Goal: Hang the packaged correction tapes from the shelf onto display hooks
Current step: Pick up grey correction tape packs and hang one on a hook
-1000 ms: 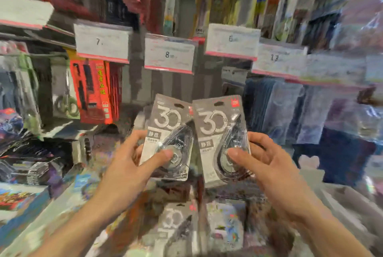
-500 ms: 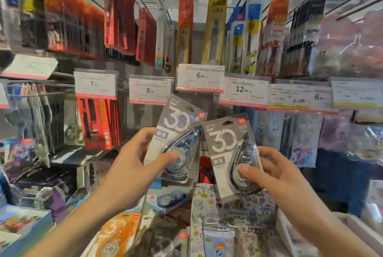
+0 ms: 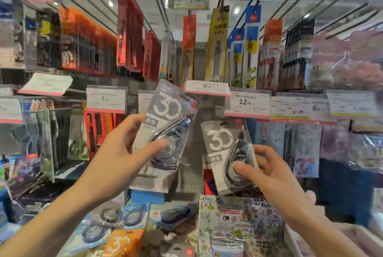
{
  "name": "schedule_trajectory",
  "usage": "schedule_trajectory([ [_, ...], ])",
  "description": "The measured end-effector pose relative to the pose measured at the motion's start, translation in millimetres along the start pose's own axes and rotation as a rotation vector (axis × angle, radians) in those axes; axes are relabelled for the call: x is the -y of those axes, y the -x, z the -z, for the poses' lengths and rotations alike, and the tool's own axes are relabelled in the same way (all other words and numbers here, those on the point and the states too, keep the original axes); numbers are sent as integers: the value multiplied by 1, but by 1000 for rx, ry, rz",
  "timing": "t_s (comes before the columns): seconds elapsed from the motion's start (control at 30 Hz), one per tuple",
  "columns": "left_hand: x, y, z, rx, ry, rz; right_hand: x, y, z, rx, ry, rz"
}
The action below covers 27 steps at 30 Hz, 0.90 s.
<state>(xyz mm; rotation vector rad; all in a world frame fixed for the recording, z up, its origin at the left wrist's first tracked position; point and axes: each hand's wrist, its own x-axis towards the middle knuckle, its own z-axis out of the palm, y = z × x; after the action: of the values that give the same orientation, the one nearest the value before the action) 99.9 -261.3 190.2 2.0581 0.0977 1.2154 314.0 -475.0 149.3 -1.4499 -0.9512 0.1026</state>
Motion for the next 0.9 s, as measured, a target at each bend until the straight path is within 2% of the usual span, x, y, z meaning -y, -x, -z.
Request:
schedule_trajectory([
  [0.47, -1, -7, 6, -17, 39, 17, 12, -26, -39, -18, 61, 120],
  [0.9, 4, -5, 10, -14, 63, 14, 17, -28, -46, -99, 99, 121],
])
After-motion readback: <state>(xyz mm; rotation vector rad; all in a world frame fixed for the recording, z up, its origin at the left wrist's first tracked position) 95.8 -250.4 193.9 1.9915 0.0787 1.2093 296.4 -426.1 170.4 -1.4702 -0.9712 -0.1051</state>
